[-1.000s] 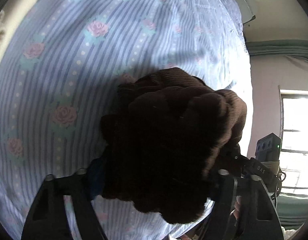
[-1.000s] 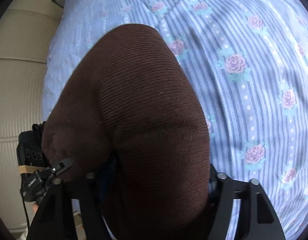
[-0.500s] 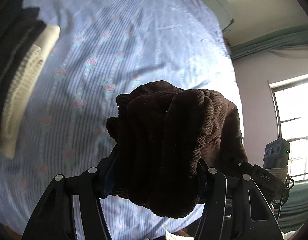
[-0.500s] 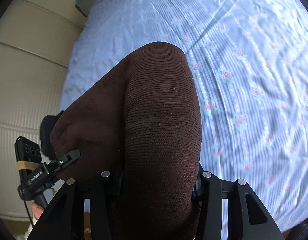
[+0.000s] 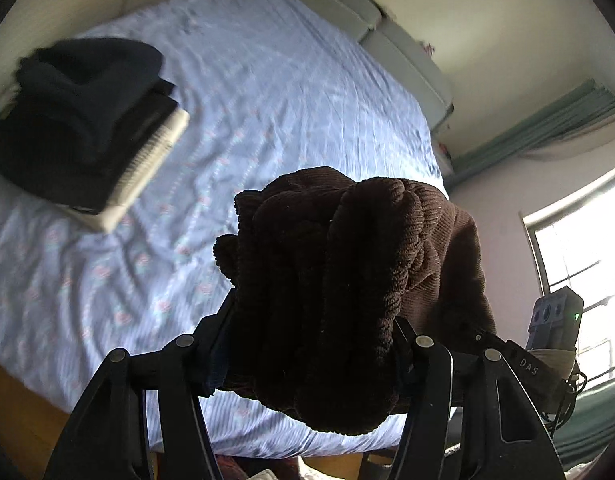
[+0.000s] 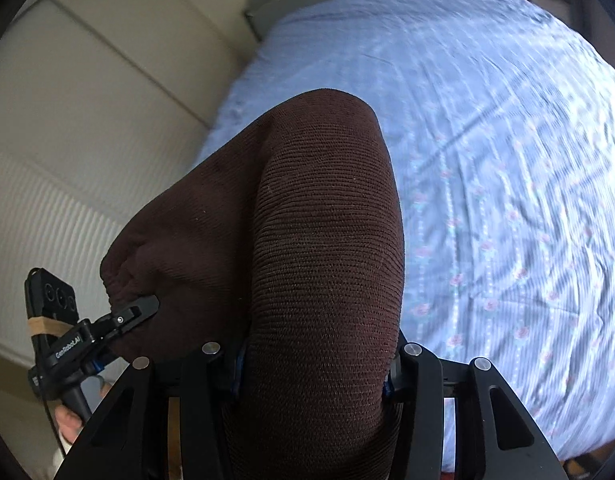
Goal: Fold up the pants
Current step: 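Carry the brown bundle with both tools onto the dark clothes stack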
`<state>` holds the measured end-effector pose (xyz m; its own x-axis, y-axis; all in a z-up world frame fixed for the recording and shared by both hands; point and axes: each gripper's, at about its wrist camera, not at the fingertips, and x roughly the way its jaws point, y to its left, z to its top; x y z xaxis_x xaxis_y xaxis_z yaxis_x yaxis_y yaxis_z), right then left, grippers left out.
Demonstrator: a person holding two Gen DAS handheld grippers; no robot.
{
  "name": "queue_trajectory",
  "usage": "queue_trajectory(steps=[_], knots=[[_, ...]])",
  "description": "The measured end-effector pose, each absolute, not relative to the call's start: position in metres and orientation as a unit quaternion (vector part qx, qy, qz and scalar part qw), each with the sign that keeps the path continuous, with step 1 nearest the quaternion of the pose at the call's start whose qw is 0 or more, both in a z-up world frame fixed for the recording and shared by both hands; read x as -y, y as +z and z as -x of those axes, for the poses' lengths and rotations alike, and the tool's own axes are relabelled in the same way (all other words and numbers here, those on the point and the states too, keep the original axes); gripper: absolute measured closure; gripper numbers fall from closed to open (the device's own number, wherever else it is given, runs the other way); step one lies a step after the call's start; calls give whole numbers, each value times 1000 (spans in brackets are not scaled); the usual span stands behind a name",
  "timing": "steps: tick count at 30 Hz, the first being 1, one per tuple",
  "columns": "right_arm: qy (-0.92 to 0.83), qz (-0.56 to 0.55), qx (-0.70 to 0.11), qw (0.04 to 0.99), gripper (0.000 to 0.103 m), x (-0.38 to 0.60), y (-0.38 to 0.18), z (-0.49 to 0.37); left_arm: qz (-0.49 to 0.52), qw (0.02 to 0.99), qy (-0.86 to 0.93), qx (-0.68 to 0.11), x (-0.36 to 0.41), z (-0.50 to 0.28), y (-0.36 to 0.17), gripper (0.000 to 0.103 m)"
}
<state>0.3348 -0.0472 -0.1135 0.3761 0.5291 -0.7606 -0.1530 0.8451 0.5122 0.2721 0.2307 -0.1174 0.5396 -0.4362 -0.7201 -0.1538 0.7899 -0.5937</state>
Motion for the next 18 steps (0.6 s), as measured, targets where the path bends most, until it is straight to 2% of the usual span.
queue_trajectory(steps=[9,18], knots=[[265,-155,-501,809,55,-9,-86,-321,323,843,-43,-429,-277,-220,-87,44],[274,-146,-495,812,55,-125,-76,-345,330,848,-37,-413,-385,-209,-75,44]])
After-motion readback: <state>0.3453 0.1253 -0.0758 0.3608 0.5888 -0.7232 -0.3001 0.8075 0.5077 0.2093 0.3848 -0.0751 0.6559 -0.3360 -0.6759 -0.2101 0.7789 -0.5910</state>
